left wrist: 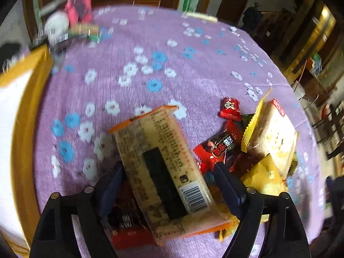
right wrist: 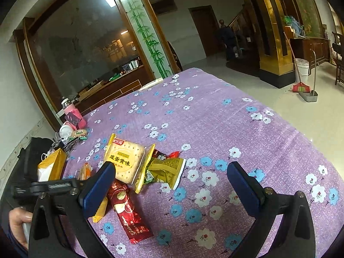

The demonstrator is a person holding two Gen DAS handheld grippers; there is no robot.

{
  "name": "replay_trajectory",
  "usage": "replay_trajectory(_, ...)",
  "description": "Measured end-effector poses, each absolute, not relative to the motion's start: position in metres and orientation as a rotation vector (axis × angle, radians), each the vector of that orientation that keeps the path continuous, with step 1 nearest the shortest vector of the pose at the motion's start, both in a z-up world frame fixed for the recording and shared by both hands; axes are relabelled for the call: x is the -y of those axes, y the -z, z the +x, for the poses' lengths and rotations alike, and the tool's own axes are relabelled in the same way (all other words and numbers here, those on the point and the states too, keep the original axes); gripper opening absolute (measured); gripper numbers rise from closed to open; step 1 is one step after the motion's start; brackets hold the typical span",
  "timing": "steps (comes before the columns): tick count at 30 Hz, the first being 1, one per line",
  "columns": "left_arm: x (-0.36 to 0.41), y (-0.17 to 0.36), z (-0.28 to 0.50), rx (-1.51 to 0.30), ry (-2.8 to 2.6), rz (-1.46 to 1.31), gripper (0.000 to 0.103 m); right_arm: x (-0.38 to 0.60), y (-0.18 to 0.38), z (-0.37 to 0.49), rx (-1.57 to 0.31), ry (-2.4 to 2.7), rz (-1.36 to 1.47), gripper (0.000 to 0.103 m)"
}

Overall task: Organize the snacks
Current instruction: 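Close left tool on beige cracker pack while right tool grasps yellow square pack, then carry both held packs over the white box and lower them inside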

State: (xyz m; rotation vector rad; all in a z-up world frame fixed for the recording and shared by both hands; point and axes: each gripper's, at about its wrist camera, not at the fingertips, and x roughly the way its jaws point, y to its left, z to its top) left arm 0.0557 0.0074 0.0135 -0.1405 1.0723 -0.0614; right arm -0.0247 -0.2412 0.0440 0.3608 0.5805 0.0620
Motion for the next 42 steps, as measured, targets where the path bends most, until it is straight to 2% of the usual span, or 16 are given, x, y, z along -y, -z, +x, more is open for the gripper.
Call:
replay_trajectory(2,-0.007,-0.014,0.051,-1.039,0.074,-0.119,0.068,0.242,-0.044,-0.025,-0.579,-0.062,0.361,0.103)
replay_trajectory(6,-0.02,-0.015,0.049,-1.006,0.117,-0.173,0.063,0.241,-0.044,-0.024,-0.585,-0.059,0.354,0.103)
replay_trajectory(11,-0.037,-0.027,0.051,-0.898,0.141,-0.246,0.062,0.236,-0.044,-0.021,-0.6,-0.095,0.336,0.103)
replay_trajectory(15,-0.046,-0.031,0.053,-0.864,0.136,-0.249,0.062,0.222,-0.039,0.002,-0.733,-0.24,0.284,0.103)
replay_trajectory(18,-0.049,-0.033,0.055,-0.862,0.134,-0.25,0.062,0.199,-0.048,0.022,-0.816,-0.316,0.12,0.103)
replay_trajectory(21,-0.045,-0.039,0.047,-0.828,0.131,-0.215,0.062,0.175,-0.063,0.044,-0.793,-0.33,-0.102,0.103)
replay_trajectory(25,-0.041,-0.041,0.043,-0.808,0.127,-0.19,0.062,0.155,-0.057,0.072,-0.883,-0.495,-0.224,0.103)
replay_trajectory(29,-0.04,-0.04,0.042,-0.812,0.126,-0.191,0.062,0.129,-0.048,0.08,-0.88,-0.516,-0.414,0.103)
replay_trajectory(32,-0.042,-0.04,0.042,-0.81,0.121,-0.194,0.062,0.12,-0.038,0.093,-0.892,-0.487,-0.51,0.103)
replay_trajectory(36,-0.041,-0.039,0.041,-0.814,0.118,-0.195,0.062,0.123,-0.031,0.108,-0.914,-0.491,-0.47,0.103)
replay_trajectory(38,-0.042,-0.039,0.041,-0.812,0.117,-0.196,0.062,0.123,-0.027,0.107,-0.934,-0.511,-0.412,0.099)
replay_trajectory(39,-0.042,-0.039,0.041,-0.811,0.114,-0.196,0.062,0.123,-0.025,0.106,-0.947,-0.512,-0.381,0.083)
replay_trajectory(40,-0.041,-0.039,0.041,-0.811,0.114,-0.196,0.062,0.123,-0.024,0.105,-0.954,-0.504,-0.356,0.079)
replay_trajectory(42,-0.041,-0.039,0.041,-0.813,0.115,-0.198,0.062,0.123,-0.025,0.098,-0.934,-0.441,-0.339,0.078)
